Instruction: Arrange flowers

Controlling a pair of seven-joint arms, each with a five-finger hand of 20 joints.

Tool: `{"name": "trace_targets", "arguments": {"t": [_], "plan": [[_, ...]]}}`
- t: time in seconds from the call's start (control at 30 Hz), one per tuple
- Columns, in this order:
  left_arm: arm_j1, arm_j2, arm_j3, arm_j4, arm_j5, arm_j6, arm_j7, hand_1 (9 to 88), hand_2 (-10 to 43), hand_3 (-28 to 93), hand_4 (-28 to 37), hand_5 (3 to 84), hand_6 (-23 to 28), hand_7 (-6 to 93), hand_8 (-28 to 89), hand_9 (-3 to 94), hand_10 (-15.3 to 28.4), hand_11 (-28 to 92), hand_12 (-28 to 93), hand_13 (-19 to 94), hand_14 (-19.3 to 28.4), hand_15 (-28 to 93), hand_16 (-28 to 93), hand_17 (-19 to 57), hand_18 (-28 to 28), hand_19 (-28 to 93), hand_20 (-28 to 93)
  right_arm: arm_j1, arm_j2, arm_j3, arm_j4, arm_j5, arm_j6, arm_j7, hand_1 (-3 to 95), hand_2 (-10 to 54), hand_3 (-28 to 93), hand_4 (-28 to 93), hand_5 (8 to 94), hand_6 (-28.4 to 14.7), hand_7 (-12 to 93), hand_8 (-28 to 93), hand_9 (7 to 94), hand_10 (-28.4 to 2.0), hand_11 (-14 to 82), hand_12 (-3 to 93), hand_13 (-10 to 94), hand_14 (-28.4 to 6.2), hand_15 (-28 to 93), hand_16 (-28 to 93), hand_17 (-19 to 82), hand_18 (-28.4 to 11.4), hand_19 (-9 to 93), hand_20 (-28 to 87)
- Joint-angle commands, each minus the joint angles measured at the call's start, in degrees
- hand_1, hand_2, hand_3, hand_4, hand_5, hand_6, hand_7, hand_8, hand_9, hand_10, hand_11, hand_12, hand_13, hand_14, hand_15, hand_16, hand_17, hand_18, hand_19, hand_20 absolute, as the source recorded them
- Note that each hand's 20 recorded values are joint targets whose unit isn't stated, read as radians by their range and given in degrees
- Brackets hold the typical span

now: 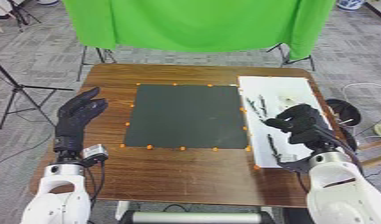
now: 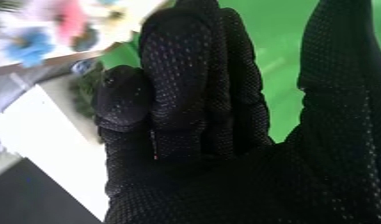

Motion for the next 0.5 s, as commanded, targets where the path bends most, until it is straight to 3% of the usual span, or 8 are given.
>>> {"name": "trace_targets", "arguments": {"t": [0.03,0.27,0.5], "plan": [[0.5,0.55,0.05,-0.37,-0.75,-0.34,-0.33,35.6,-8.3,64,-19.1,47.7,2.5,16.5,-8,51.9,13.4,24,12,44,17.8,25,-4,14.4,17.7,28,18,2.0,0.7,-3.4,0.6,-9.3,-7.7,6.6,34.9,-9.5,67,-22,62.2,-1.9,26,-9,77.0,-12.7,29.9,25.3,85,-5.6,55,28,61,-11.1,91,36],[0.6,1.03,0.05,-0.48,-0.38,-0.89,-0.81,36.2,-8.7,65,-18.9,48.3,2.4,16.7,-8,52.0,13.4,24,12,44,17.6,25,-4,14.3,17.3,29,18,-0.2,1.0,-4.3,1.8,-14.2,-9.0,8.2,36.2,-9.5,67,-22,62.0,-2.4,26,-8,76.9,-12.7,31.8,27.3,85,-5.5,56,29,61,-11.1,93,36],[0.5,1.32,0.76,-0.54,-0.05,-0.79,-1.42,36.7,-8.6,64,-18.9,48.6,2.5,16.8,-8,52.0,13.4,24,12,44,17.6,25,-4,14.5,17.4,30,19,-1.3,-0.2,-5.3,3.3,-16.4,-6.9,9.4,37.4,-9.5,68,-22,60.2,-2.5,29,-8,76.3,-12.3,36.7,29.6,85,-4.9,57,29,62,-10.7,93,38]]}}
